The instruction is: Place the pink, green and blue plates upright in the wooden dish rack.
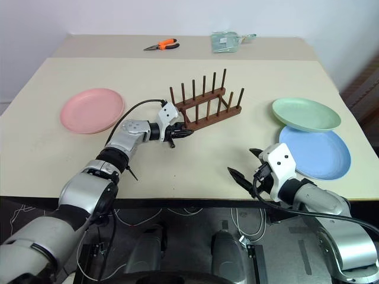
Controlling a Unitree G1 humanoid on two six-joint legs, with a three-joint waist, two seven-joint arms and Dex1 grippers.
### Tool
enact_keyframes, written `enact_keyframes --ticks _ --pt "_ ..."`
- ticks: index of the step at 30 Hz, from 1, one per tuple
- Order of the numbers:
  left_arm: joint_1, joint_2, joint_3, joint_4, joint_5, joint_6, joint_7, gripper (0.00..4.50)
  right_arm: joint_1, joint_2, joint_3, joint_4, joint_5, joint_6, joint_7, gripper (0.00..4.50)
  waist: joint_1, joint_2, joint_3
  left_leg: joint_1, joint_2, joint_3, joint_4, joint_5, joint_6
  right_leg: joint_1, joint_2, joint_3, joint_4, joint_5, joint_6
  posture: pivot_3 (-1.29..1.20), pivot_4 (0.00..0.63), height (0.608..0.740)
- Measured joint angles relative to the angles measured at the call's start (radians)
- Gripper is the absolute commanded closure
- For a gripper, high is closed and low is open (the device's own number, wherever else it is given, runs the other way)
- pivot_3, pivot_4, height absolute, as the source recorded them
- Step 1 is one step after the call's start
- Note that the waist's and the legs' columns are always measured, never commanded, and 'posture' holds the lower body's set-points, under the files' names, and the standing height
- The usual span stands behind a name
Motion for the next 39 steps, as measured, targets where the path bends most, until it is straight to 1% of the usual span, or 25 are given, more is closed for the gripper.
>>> enact_keyframes --ticks 4,7,9,14,15,16,19,22,23,25,27,28,29,31,32,34,36,39 --pt "0.072 0.032 -0.011 -0.127 -0.005 0.014 -0.114 3.72 0.017 -0.037 -0.010 0.001 0.011 0.006 0.038 0.00 0.001 0.000 0.000 0.000 0.000 0.000 0.000 0.000 0.000 0.000 0.000 0.000 0.000 0.000 0.000 0.00 0.150 0.740" --pt "0.151 0.090 -0.049 -0.286 -0.019 0.045 -0.248 3.72 0.048 -0.065 -0.027 0.006 0.012 0.006 0.071 0.00 0.000 0.000 0.000 0.000 0.000 0.000 0.000 0.000 0.000 0.000 0.000 0.000 0.000 0.000 0.000 0.00 0.150 0.740" --pt "0.183 0.123 -0.077 -0.371 -0.020 0.067 -0.309 3.72 0.059 -0.071 -0.041 0.007 0.013 0.005 0.083 0.00 0.000 0.000 0.000 0.000 0.000 0.000 0.000 0.000 0.000 0.000 0.000 0.000 0.001 0.000 0.000 0.00 0.150 0.740" --pt "0.196 0.158 -0.097 -0.442 -0.020 0.124 -0.334 3.72 0.064 -0.071 -0.042 0.007 0.009 -0.008 0.094 0.00 0.000 0.000 0.000 0.000 0.000 0.000 0.001 0.000 0.000 0.000 0.000 0.000 0.000 0.000 0.000 0.00 0.150 0.740" --pt "0.197 0.163 -0.097 -0.447 -0.020 0.141 -0.333 2.64 0.064 -0.071 -0.039 0.009 0.007 -0.010 0.094 0.00 0.000 0.000 0.000 0.000 0.000 0.000 0.001 0.000 0.000 0.000 0.000 0.000 0.000 0.000 0.000 0.00 0.150 0.740" --pt "0.199 0.170 -0.097 -0.452 -0.020 0.158 -0.333 2.22 0.064 -0.070 -0.035 0.010 0.007 -0.013 0.094 0.00 0.000 0.000 0.000 0.000 0.000 0.000 0.001 0.000 0.000 0.000 0.000 0.000 0.001 0.000 0.000 0.00 0.150 0.740" --pt "0.219 0.186 -0.097 -0.494 -0.020 0.180 -0.322 0.74 0.064 -0.069 -0.018 0.014 0.000 -0.020 0.091 0.00 -0.002 0.000 0.000 0.000 0.000 -0.001 0.001 0.000 0.000 0.000 0.000 0.000 0.001 0.000 0.000 0.00 0.150 0.740" --pt "0.249 0.211 -0.096 -0.549 -0.021 0.204 -0.302 0.74 0.066 -0.070 -0.011 0.015 -0.006 -0.030 0.091 0.00 -0.003 0.000 0.000 0.000 0.000 -0.001 0.001 0.000 0.000 0.000 0.000 0.000 0.001 0.000 0.000 0.00 0.150 0.740" --pt "0.262 0.226 -0.094 -0.577 -0.024 0.228 -0.298 0.70 0.067 -0.070 -0.007 0.018 -0.013 -0.035 0.091 0.26 -0.004 0.000 0.000 0.001 0.000 -0.001 0.001 0.000 0.000 0.000 0.000 0.000 0.001 0.000 0.000 0.00 0.150 0.740" --pt "0.296 0.261 -0.083 -0.639 -0.036 0.280 -0.293 1.32 0.066 -0.071 0.006 0.029 -0.032 -0.043 0.091 0.88 -0.009 0.001 0.000 0.001 0.000 0.000 0.001 0.000 0.000 0.000 0.000 0.000 0.001 0.000 0.000 0.00 0.150 0.740" --pt "0.344 0.311 -0.059 -0.714 -0.054 0.337 -0.285 2.05 0.060 -0.071 0.023 0.049 -0.053 -0.047 0.086 1.88 -0.022 0.001 -0.001 0.002 0.001 -0.001 0.000 0.000 0.000 0.001 0.000 0.000 0.002 0.000 0.000 0.00 0.150 0.740" --pt "0.369 0.337 -0.049 -0.752 -0.064 0.365 -0.284 2.56 0.056 -0.071 0.033 0.058 -0.064 -0.047 0.080 2.44 -0.027 0.001 -0.001 0.002 0.001 0.000 0.000 0.000 0.000 0.001 0.000 0.000 0.002 0.000 0.000 0.00 0.150 0.740" --pt "0.405 0.365 -0.038 -0.803 -0.074 0.398 -0.284 3.02 0.051 -0.071 0.045 0.072 -0.084 -0.047 0.069 2.88 -0.032 0.002 -0.002 0.003 0.001 0.000 0.000 0.000 0.000 0.001 0.000 0.000 0.002 0.000 -0.001 0.00 0.150 0.740" --pt "0.474 0.400 -0.021 -0.899 -0.101 0.459 -0.284 4.08 0.035 -0.070 0.078 0.107 -0.124 -0.052 0.051 3.98 -0.032 0.002 -0.002 0.004 0.001 0.000 -0.001 0.000 0.000 0.002 0.000 0.000 0.002 -0.001 -0.001 0.00 0.150 0.740" --pt "0.501 0.409 -0.018 -0.939 -0.113 0.484 -0.283 4.49 0.027 -0.070 0.095 0.121 -0.141 -0.055 0.044 4.44 -0.028 0.003 -0.003 0.004 0.001 0.000 -0.001 0.000 0.000 0.002 0.000 0.000 0.001 -0.001 -0.002 0.00 0.150 0.740" --pt "0.535 0.409 -0.016 -0.998 -0.132 0.530 -0.275 4.49 0.005 -0.067 0.119 0.137 -0.164 -0.061 0.034 4.44 -0.023 0.003 -0.003 0.004 0.001 0.000 0.000 0.000 0.000 0.003 0.000 0.000 0.001 -0.001 -0.002 0.00 0.150 0.740" --pt "0.560 0.386 -0.018 -1.052 -0.141 0.581 -0.243 4.49 -0.038 -0.056 0.149 0.152 -0.187 -0.064 0.019 4.44 -0.019 0.003 -0.003 0.004 0.000 0.000 0.001 0.000 0.001 0.004 0.000 0.000 0.000 -0.001 -0.002 0.00 0.150 0.740" --pt "0.581 0.313 -0.055 -1.113 -0.126 0.620 -0.151 4.49 -0.123 -0.027 0.225 0.198 -0.248 -0.069 -0.021 4.44 -0.007 0.002 -0.004 0.004 0.000 -0.001 0.002 -0.001 0.001 0.005 0.000 0.000 0.000 -0.001 -0.002 0.00 0.150 0.740"
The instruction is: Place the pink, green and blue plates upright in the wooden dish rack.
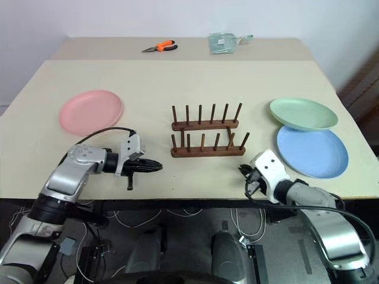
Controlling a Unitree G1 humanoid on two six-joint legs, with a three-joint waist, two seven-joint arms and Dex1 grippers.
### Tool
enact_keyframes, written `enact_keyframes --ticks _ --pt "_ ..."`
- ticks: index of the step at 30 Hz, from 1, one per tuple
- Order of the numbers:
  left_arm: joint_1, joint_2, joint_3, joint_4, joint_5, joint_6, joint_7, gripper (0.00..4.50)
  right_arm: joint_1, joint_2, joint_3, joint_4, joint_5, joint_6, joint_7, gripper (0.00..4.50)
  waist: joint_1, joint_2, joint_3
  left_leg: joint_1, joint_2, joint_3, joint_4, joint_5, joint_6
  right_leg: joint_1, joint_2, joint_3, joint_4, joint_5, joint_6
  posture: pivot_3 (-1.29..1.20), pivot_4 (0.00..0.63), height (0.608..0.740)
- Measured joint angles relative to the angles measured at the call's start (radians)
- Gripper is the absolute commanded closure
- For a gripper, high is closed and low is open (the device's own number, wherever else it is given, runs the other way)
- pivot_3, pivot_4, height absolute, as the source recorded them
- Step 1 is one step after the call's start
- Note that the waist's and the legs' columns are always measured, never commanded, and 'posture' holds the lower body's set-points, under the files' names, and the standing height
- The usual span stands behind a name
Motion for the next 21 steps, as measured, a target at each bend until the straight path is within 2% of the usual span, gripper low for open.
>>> enact_keyframes --ticks 4,9,16,21 --pt "-0.018 -0.117 -0.035 0.009 0.055 0.021 0.177 4.49 -0.122 0.073 0.097 0.140 -0.114 -0.007 -0.089 4.44 0.014 0.001 -0.001 0.001 -0.001 0.000 0.003 0.000 0.000 0.000 0.000 0.000 -0.001 0.000 0.000 0.00 0.150 0.740" --pt "-0.093 -0.230 -0.035 0.124 0.080 0.037 0.368 4.49 -0.218 0.128 0.137 0.267 -0.203 -0.048 -0.164 4.44 0.007 0.000 -0.002 0.002 -0.001 0.000 0.009 -0.001 0.001 0.004 0.000 0.000 0.000 0.001 -0.001 0.00 0.150 0.740" --pt "-0.203 -0.267 -0.017 0.302 0.082 -0.024 0.473 4.49 -0.343 0.182 0.145 0.456 -0.272 -0.121 -0.225 4.44 0.000 -0.001 -0.003 0.005 -0.001 0.000 0.008 -0.001 0.002 0.005 0.000 0.000 0.001 0.002 -0.001 0.00 0.150 0.740" --pt "-0.244 -0.279 -0.003 0.383 0.081 -0.062 0.503 4.49 -0.364 0.194 0.144 0.494 -0.286 -0.148 -0.227 4.44 -0.002 -0.001 -0.003 0.005 -0.001 0.000 0.007 -0.001 0.002 0.005 0.000 0.000 0.001 0.002 -0.001 0.00 0.150 0.740"
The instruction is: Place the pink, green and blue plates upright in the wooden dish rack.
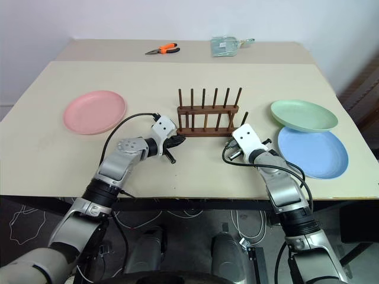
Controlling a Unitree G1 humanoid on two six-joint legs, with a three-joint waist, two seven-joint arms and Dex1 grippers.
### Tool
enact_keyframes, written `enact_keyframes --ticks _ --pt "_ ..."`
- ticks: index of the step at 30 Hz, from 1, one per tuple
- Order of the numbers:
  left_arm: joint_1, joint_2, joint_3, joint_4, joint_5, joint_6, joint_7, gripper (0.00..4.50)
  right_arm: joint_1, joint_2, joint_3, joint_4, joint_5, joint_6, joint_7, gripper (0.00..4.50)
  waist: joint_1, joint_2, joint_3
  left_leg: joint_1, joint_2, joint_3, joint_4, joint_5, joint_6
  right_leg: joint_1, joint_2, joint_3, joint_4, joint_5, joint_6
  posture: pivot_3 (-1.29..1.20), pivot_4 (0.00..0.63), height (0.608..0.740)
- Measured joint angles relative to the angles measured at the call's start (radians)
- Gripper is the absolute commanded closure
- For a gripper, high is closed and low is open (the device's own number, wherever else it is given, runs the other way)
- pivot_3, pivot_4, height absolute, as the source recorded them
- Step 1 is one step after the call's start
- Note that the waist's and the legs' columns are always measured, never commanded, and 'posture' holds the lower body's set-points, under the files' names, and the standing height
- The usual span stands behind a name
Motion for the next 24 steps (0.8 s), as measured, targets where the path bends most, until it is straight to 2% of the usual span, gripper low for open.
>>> enact_keyframes --ticks 3,6,9,13,14,16,20,24 --pt "-0.002 0.005 0.003 0.008 0.001 -0.013 0.001 4.49 0.007 0.000 -0.008 -0.005 0.003 -0.009 0.010 4.44 -0.002 0.000 0.000 0.000 0.000 0.000 -0.001 0.000 0.000 0.002 0.000 0.000 0.000 0.000 0.000 0.00 0.150 0.740" --pt "0.013 0.019 0.005 -0.021 -0.001 -0.006 -0.003 4.50 0.032 -0.001 -0.030 -0.038 0.022 -0.010 0.039 3.71 -0.006 0.000 0.000 0.000 0.000 0.000 -0.004 0.000 0.000 0.002 0.000 0.000 0.000 -0.001 0.001 0.00 0.150 0.740" --pt "0.079 0.057 0.067 -0.110 -0.060 0.043 -0.024 3.68 0.085 -0.017 -0.051 -0.135 0.056 -0.008 0.093 2.29 -0.022 0.000 0.000 0.000 0.000 0.000 -0.010 0.001 -0.001 -0.002 0.000 0.001 0.000 -0.001 0.002 0.00 0.150 0.740" --pt "0.100 0.092 0.251 -0.125 -0.137 0.111 0.064 1.63 0.110 -0.044 -0.061 -0.297 0.079 -0.006 0.159 0.16 -0.020 0.000 0.001 0.000 0.001 -0.002 -0.011 0.001 -0.001 -0.005 0.002 0.000 0.002 -0.002 0.004 0.00 0.150 0.740" --pt "0.079 0.112 0.289 -0.105 -0.135 0.113 0.114 1.23 0.114 -0.045 -0.058 -0.327 0.081 -0.006 0.168 0.00 -0.017 -0.001 0.001 -0.001 0.001 -0.002 -0.011 0.001 -0.001 -0.004 0.002 0.000 0.002 -0.002 0.004 0.00 0.150 0.740" --pt "0.029 0.157 0.363 -0.057 -0.122 0.111 0.208 0.19 0.121 -0.046 -0.039 -0.365 0.080 -0.005 0.185 0.00 -0.014 -0.001 0.002 -0.001 0.000 -0.002 -0.010 0.001 -0.001 -0.003 0.002 0.000 0.000 -0.002 0.003 0.00 0.150 0.740" --pt "-0.069 0.217 0.511 0.054 -0.120 0.103 0.388 0.19 0.114 -0.051 0.015 -0.379 0.061 -0.006 0.216 0.00 -0.009 -0.002 0.002 -0.003 0.000 -0.002 -0.010 0.001 -0.002 -0.003 0.002 0.001 -0.002 -0.002 0.003 0.00 0.150 0.740" --pt "-0.088 0.256 0.600 0.131 -0.122 0.100 0.511 0.19 0.089 -0.051 0.017 -0.379 0.098 0.021 0.264 0.00 -0.012 -0.002 0.002 -0.003 0.000 -0.002 -0.011 0.001 -0.002 -0.004 0.002 0.000 0.000 -0.002 0.004 0.00 0.150 0.740"
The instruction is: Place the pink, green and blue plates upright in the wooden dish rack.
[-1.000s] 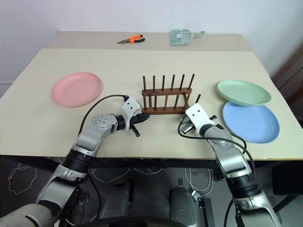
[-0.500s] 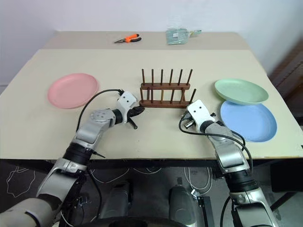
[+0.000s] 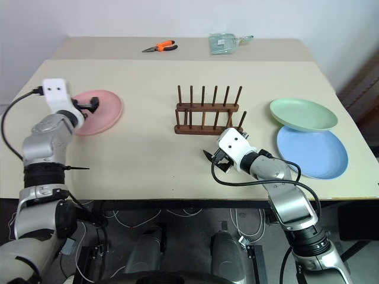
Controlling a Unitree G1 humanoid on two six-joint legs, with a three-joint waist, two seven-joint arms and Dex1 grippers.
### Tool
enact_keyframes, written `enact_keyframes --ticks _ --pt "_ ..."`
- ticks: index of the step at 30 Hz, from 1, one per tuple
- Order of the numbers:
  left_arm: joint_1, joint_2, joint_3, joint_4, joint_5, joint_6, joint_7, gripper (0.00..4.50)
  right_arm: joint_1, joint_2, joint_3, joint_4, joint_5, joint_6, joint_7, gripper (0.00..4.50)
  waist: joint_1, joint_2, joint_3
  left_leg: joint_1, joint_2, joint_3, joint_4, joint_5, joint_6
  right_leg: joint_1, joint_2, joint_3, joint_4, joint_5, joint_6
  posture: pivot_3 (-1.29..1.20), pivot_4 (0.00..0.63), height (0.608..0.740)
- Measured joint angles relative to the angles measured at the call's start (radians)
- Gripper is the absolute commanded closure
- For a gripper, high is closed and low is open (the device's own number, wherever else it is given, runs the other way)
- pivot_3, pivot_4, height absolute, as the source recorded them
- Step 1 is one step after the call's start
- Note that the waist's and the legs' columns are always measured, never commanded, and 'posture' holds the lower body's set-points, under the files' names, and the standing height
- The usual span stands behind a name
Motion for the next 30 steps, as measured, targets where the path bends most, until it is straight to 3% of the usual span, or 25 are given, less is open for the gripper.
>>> enact_keyframes --ticks 9,11,18,21,26,30 --pt "0.022 -0.034 0.174 0.012 -0.111 0.166 0.144 0.19 -0.001 0.000 0.001 -0.018 0.002 0.006 0.013 0.00 0.001 -0.001 0.000 0.000 0.000 0.000 0.000 0.000 -0.001 0.000 0.000 0.000 0.000 0.000 0.000 0.00 0.150 0.740" --pt "0.019 -0.056 0.229 0.016 -0.157 0.212 0.174 0.93 -0.001 0.000 0.002 -0.018 -0.008 -0.002 0.007 0.00 0.000 -0.001 0.000 0.000 0.000 0.000 0.000 0.000 -0.001 0.000 0.000 0.000 0.000 0.000 0.000 0.00 0.150 0.740" --pt "0.001 -0.079 0.330 0.024 -0.252 0.240 0.245 4.31 -0.001 0.002 0.004 -0.016 -0.037 -0.017 -0.017 0.00 0.003 -0.001 0.000 0.000 0.000 0.000 0.000 0.000 -0.001 0.000 0.000 0.000 0.000 0.000 0.001 0.00 0.150 0.740" --pt "-0.017 -0.087 0.327 0.019 -0.272 0.232 0.248 4.41 -0.006 0.009 -0.006 -0.015 -0.016 0.000 -0.009 0.00 0.004 -0.002 0.000 0.000 0.000 0.000 0.000 0.001 -0.001 0.001 0.000 0.000 0.000 0.000 0.000 0.00 0.150 0.740" --pt "-0.043 -0.136 0.192 -0.086 -0.302 0.169 0.069 4.41 -0.068 0.004 -0.016 -0.017 -0.014 0.000 -0.007 0.00 0.016 -0.004 0.001 -0.003 0.000 0.000 0.000 0.001 -0.003 -0.003 0.000 0.000 0.000 0.001 0.000 0.00 0.150 0.740" --pt "-0.168 -0.140 0.088 -0.201 -0.322 0.148 -0.017 4.41 -0.178 -0.002 -0.006 -0.039 -0.045 -0.031 -0.006 0.00 0.019 -0.004 0.001 -0.006 0.000 0.000 0.000 0.002 -0.003 -0.006 0.000 0.000 0.000 0.002 0.003 0.00 0.150 0.740"
